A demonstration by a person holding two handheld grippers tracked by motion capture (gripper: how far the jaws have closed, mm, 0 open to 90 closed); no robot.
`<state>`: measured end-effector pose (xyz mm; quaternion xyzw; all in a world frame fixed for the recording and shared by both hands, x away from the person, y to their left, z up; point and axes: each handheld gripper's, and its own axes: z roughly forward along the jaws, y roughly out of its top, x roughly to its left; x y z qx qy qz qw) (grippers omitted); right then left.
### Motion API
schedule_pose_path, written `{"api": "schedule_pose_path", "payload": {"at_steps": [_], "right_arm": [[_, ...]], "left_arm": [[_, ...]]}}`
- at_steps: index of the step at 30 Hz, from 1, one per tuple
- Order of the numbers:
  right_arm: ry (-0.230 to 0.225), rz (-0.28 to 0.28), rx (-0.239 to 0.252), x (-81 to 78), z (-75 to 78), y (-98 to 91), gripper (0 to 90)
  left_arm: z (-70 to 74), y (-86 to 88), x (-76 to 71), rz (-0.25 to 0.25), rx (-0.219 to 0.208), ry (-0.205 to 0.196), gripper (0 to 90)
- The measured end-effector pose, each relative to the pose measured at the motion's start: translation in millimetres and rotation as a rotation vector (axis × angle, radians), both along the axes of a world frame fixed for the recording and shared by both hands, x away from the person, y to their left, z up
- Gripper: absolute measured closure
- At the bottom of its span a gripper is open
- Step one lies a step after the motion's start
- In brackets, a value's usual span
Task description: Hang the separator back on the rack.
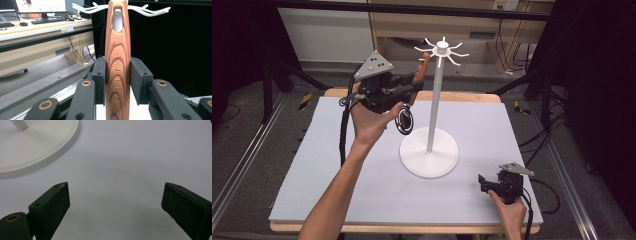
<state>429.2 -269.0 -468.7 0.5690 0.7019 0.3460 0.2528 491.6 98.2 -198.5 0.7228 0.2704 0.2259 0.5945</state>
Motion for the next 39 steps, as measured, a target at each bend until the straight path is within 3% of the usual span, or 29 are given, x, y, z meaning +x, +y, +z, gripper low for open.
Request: {"api": "schedule_pose_path", "payload": {"at_steps": [27,39], "right_arm": [[0.006,0.004,0.001,0.1,-0.4,0.9,8.6],[0.003,-0.003,-0.001,0.0,-0.2,0.0,8.6]], "left_arm": [[-7.1,-7.9,5.5,0.023,0.020,-0.013,66.3],[-14.3,12.3,-2.4,0.030,0.014,-0.009,52.9]]}}
